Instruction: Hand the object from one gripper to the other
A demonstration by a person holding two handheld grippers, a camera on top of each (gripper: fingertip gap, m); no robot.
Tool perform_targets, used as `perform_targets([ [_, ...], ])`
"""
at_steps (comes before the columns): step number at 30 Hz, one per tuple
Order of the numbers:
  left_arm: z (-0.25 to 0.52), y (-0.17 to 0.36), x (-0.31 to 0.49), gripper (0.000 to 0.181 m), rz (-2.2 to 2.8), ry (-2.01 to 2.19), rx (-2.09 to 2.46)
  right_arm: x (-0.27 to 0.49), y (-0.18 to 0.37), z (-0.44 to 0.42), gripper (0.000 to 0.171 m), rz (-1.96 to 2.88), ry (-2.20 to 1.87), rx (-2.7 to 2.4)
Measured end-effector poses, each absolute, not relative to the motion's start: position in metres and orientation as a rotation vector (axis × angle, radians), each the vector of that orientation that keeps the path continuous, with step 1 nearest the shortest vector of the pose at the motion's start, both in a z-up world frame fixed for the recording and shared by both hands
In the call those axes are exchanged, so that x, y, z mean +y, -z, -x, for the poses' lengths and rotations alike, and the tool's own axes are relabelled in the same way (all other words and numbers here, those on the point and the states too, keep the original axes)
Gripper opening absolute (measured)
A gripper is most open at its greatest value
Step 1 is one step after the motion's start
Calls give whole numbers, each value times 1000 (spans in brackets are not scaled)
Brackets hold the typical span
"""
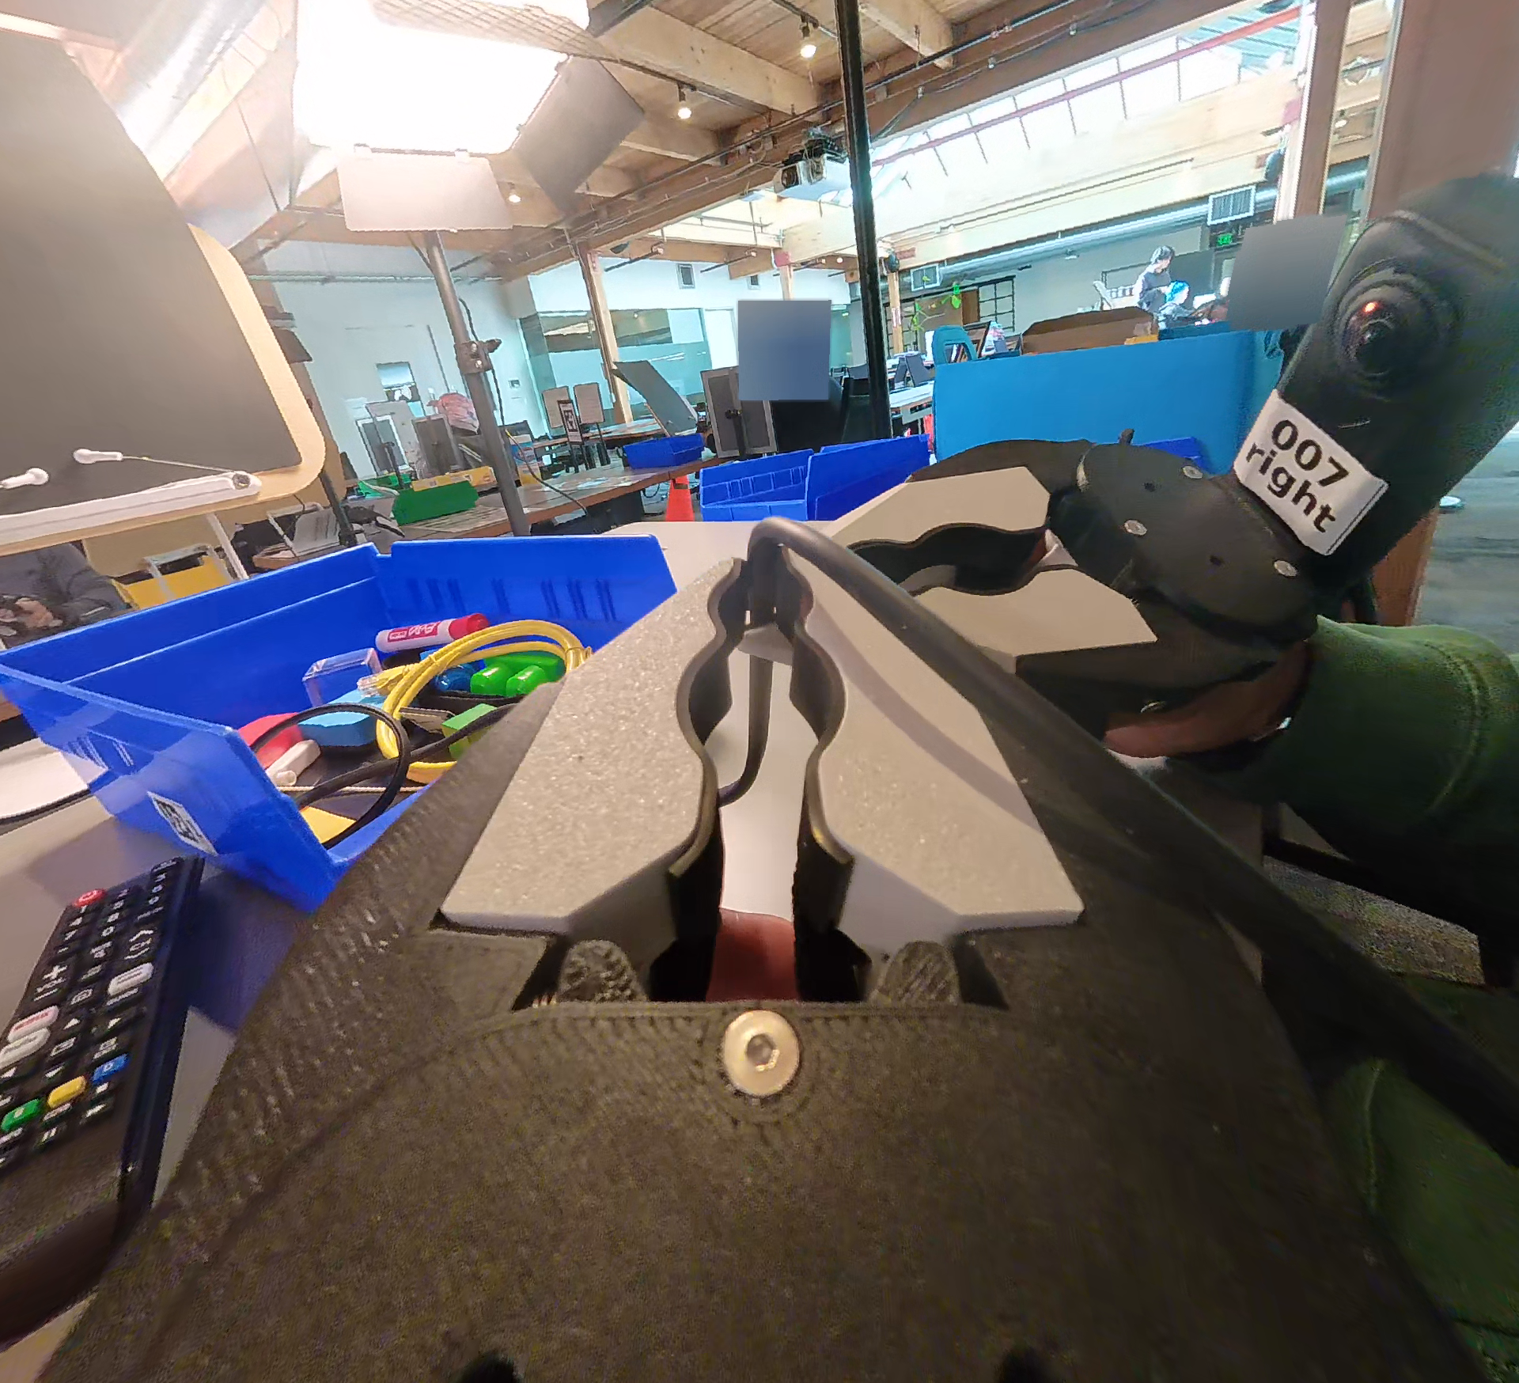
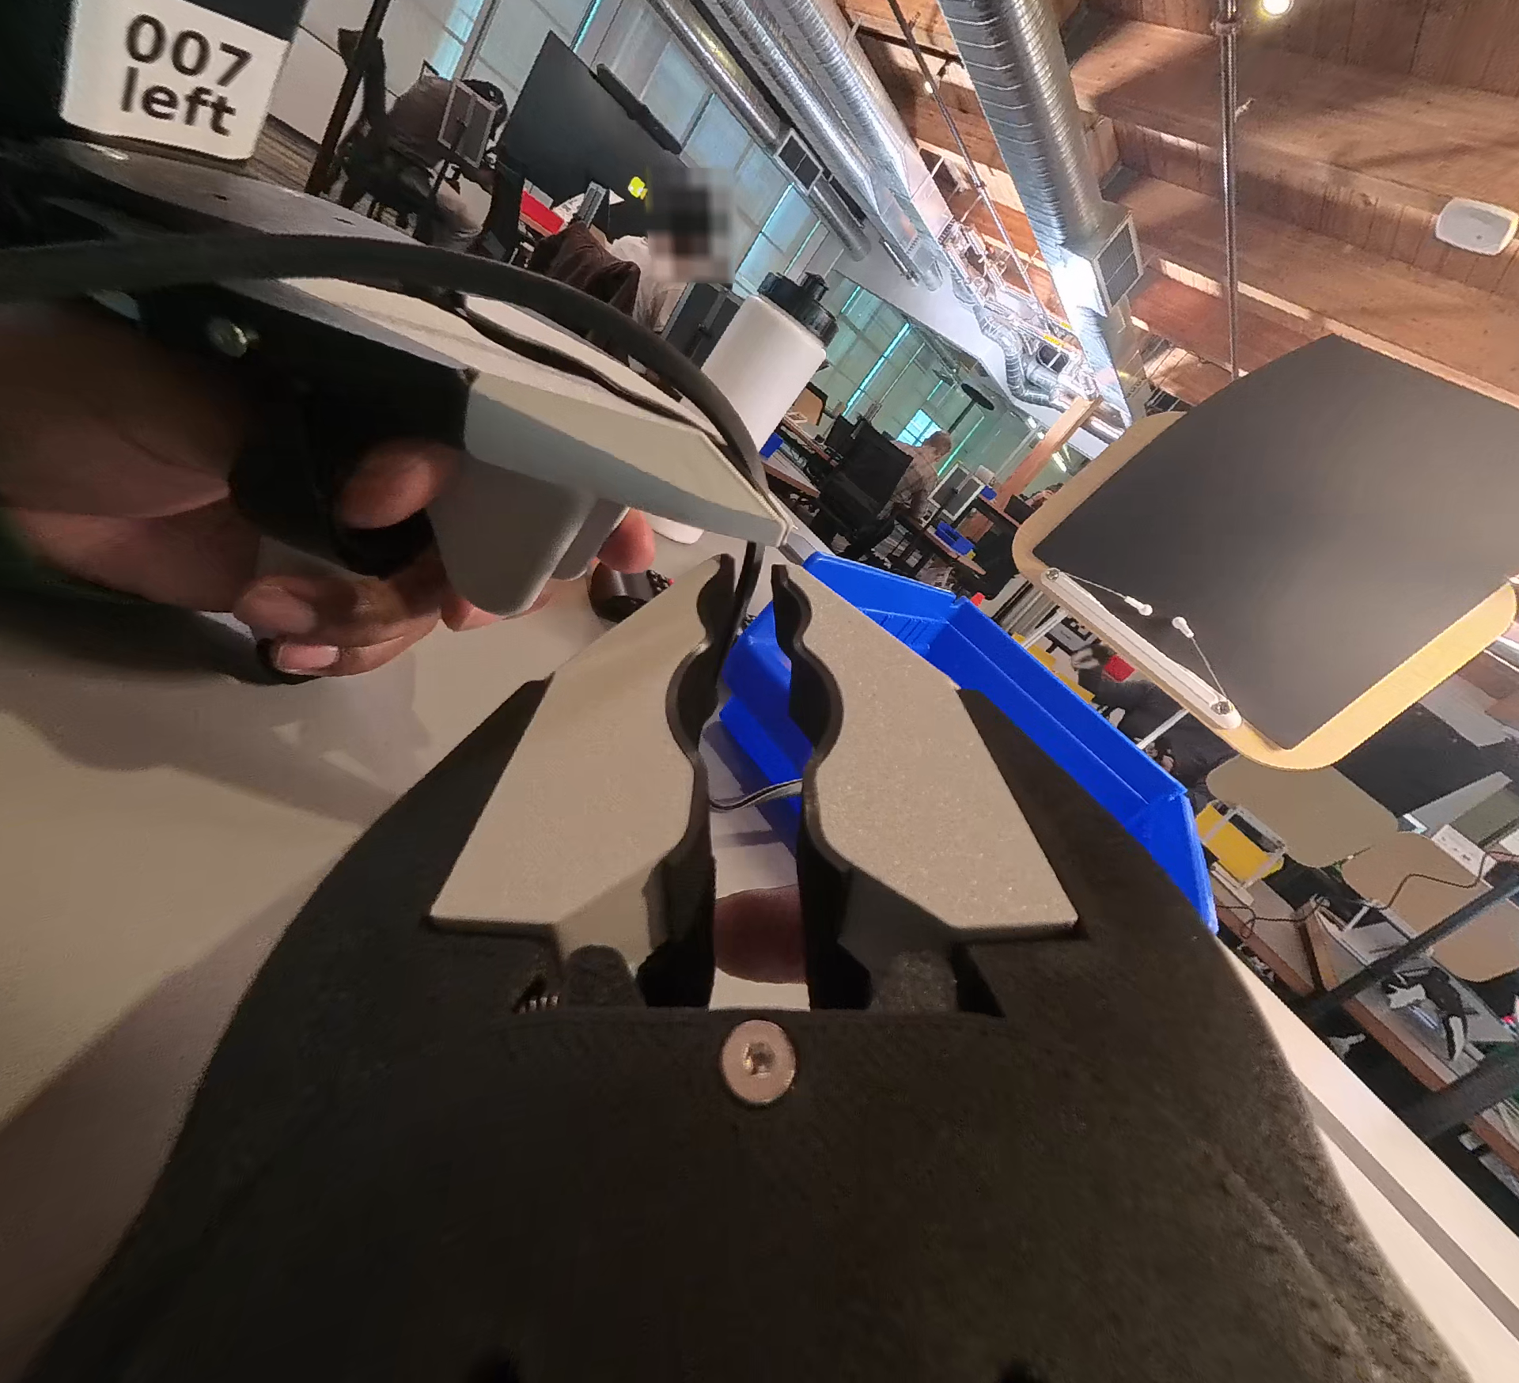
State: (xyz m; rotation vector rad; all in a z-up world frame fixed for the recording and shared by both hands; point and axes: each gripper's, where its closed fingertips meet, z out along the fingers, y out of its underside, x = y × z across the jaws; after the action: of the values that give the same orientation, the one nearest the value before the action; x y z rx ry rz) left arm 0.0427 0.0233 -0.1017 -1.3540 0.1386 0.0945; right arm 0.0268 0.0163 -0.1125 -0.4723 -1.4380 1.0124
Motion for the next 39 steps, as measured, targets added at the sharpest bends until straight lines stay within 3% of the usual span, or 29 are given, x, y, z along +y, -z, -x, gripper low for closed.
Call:
perform_targets([
  [12,-41,100,24,7,1336,-116,126,33,106,-23,4,556,-1004,-1376],
  [27,-47,114,34,15,1398,-405,263,25,90,-36,4,594,-1323,-1349],
  [39,-47,110,31,6,1377,-415,267,13,94,-39,4,559,-1358,-1401],
])
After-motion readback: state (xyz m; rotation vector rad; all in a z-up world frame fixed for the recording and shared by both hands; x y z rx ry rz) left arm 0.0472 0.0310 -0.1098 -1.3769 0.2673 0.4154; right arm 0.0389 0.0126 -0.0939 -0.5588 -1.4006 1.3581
